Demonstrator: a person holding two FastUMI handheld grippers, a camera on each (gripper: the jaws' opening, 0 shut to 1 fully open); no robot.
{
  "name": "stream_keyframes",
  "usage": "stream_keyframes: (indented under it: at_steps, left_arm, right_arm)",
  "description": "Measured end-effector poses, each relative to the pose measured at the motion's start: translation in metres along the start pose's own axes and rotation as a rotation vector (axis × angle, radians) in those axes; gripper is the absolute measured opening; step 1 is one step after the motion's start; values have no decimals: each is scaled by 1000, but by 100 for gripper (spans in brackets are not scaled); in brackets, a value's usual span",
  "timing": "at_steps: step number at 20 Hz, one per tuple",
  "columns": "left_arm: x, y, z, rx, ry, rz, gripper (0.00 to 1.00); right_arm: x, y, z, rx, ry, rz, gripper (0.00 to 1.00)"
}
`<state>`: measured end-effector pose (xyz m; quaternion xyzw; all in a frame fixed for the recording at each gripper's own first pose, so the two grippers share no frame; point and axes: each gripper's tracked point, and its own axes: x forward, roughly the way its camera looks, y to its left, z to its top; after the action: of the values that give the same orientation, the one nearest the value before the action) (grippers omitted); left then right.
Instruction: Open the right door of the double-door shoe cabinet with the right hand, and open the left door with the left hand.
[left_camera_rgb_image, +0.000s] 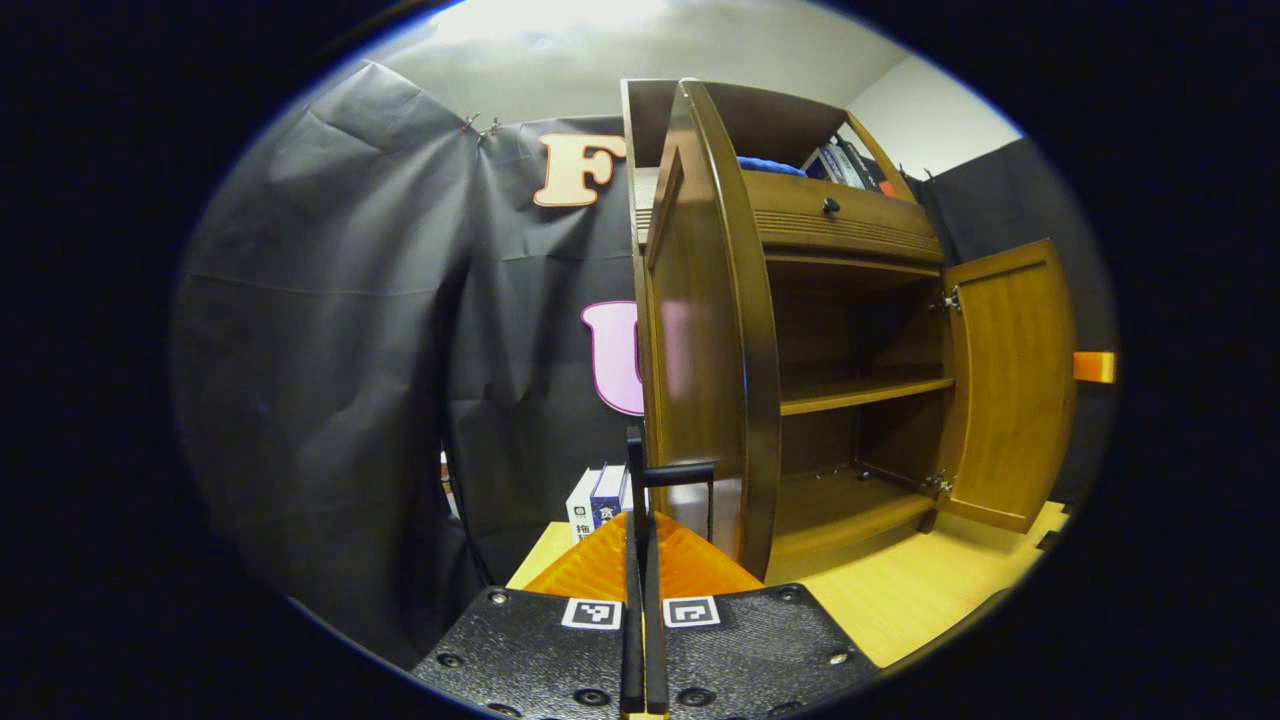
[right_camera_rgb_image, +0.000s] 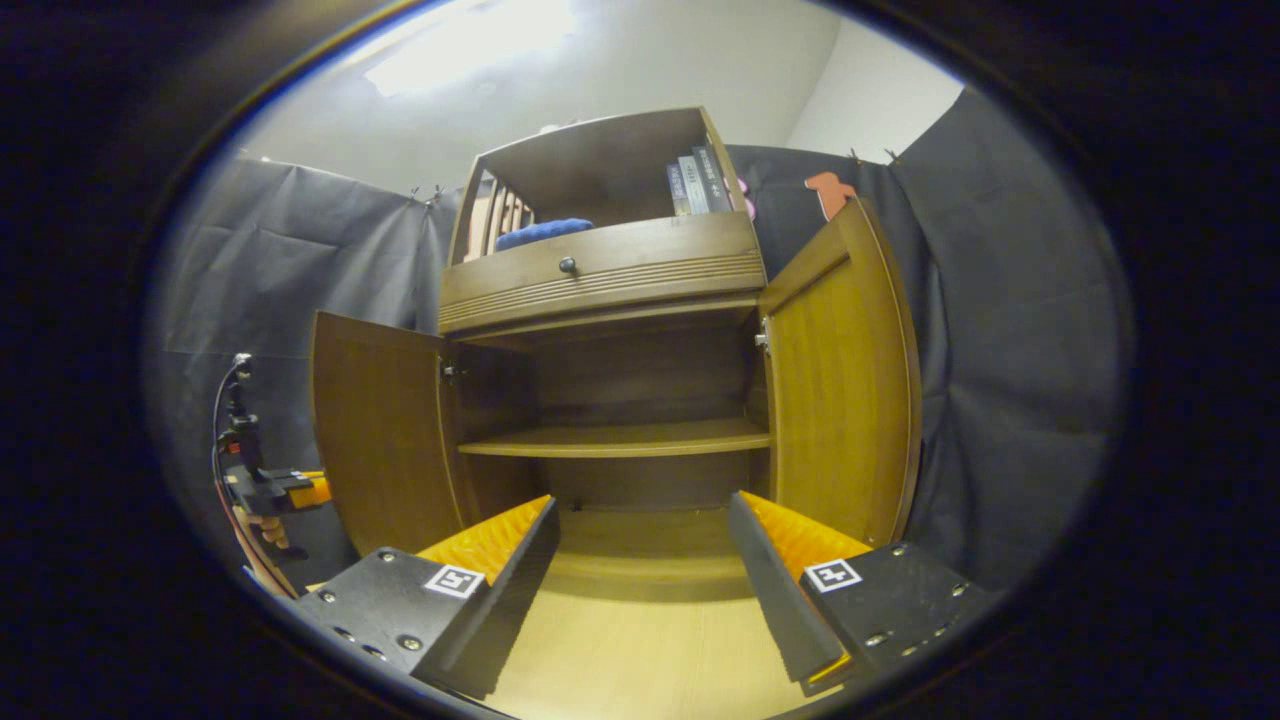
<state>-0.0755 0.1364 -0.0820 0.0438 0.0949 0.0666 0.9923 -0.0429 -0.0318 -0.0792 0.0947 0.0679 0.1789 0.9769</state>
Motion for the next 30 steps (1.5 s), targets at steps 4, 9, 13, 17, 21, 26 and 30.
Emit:
stream_keyframes:
  at_steps: [4,9,13,17,21,26,30]
  left_arm:
    - [2,19,0,-32,4,-70,2]
    - [9,35,0,-77,2,-159,1]
    - [6,31,-2,-66,8,-172,0]
    - [-9,20,1,-76,-17,-174,10]
    - [-27,24,1,-64,-28,-126,23]
    - [-42,24,9,-48,-45,-85,29]
    - [-55,16,18,-72,-62,-69,34]
  right_arm:
    - [4,5,-3,-12,4,-6,100]
    - [7,13,0,6,0,10,100]
    - [9,14,-2,0,6,5,100]
    - [8,16,-2,-11,4,13,100]
    - [6,18,-3,-13,0,24,100]
    - [-2,21,-7,-19,-4,42,100]
    - [-7,14,-4,-15,-18,18,100]
